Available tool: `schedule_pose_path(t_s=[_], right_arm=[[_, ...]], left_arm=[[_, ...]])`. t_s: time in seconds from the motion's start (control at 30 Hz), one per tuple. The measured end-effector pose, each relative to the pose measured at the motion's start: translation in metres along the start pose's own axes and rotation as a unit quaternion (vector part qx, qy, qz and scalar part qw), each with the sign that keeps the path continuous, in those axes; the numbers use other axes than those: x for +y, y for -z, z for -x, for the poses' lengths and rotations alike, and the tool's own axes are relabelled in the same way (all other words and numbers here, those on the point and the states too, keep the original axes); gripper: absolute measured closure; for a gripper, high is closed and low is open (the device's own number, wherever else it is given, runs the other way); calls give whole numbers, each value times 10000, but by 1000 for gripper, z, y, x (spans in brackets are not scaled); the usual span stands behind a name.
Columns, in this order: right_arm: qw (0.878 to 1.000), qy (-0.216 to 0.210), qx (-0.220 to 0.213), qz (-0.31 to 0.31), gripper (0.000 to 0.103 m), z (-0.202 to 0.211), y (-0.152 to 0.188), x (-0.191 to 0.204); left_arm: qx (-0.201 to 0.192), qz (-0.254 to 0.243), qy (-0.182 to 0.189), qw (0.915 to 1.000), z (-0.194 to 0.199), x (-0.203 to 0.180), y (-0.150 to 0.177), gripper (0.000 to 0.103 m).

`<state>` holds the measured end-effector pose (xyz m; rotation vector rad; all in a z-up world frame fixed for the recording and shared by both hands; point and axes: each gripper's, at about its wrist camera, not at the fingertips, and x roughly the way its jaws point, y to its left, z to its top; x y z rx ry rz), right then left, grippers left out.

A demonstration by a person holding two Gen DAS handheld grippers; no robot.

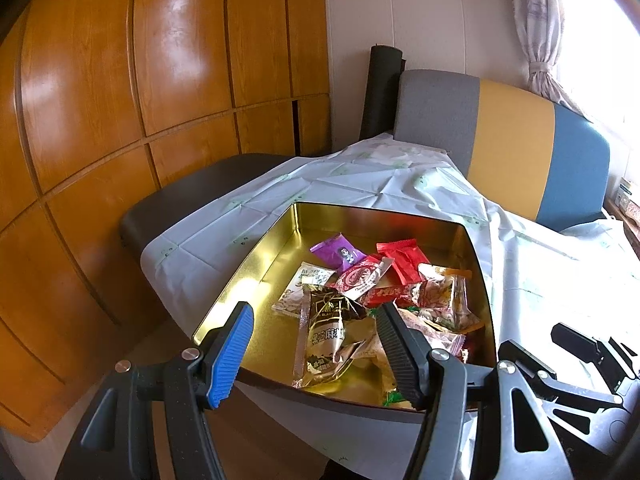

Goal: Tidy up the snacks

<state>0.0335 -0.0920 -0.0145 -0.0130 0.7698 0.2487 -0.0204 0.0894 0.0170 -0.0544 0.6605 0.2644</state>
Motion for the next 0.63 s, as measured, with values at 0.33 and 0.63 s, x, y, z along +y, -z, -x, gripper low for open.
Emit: schedule_pose_path(t_s=[0.33, 0.63], right_arm=[[10000, 17, -12, -11, 31, 1, 1, -3], [9987, 280, -61, -418, 31, 7, -3, -44]], left_arm=[[33, -30, 48, 10000, -2, -1, 1, 38], [-4, 14, 119, 9999, -3, -1, 0, 47]])
